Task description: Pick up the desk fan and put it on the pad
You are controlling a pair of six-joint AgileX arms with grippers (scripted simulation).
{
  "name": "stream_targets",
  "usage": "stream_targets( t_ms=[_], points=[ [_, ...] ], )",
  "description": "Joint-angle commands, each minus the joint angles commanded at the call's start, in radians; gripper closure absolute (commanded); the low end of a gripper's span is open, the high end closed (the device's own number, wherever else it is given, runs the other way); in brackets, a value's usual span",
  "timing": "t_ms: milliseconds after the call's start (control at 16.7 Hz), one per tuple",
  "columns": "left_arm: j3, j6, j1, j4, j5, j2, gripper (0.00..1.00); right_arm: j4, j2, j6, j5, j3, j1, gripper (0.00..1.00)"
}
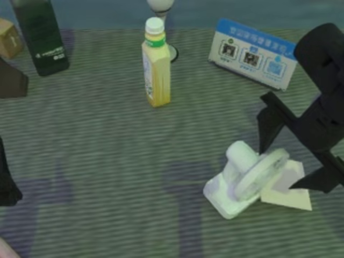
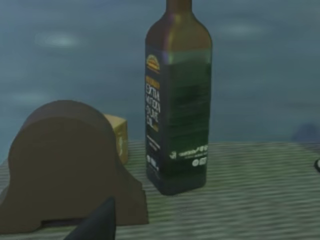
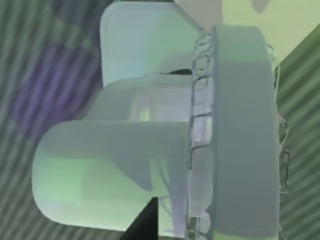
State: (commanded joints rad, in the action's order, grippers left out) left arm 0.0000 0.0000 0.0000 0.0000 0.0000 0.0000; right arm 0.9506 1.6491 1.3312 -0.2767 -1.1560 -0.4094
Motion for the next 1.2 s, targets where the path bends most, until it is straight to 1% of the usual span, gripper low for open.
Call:
stream_targets(
  t_ms=[420, 480, 1020, 1200],
  points=[
    [0.000, 0.000, 0.000, 0.000, 0.000, 0.000, 0.00, 0.000, 0.000, 0.000, 0.000, 0.000, 0.000, 0.98],
    [0.000, 0.000, 0.000, 0.000, 0.000, 0.000, 0.00, 0.000, 0.000, 0.000, 0.000, 0.000, 0.000, 1.00],
    [0.000, 0.000, 0.000, 0.000, 0.000, 0.000, 0.00, 0.003, -0.002, 0.001, 0.000, -0.004, 0.000, 1.00],
    [0.000, 0.000, 0.000, 0.000, 0.000, 0.000, 0.00, 0.068, -0.011, -0.001, -0.002, -0.061, -0.005, 1.00]
  ],
)
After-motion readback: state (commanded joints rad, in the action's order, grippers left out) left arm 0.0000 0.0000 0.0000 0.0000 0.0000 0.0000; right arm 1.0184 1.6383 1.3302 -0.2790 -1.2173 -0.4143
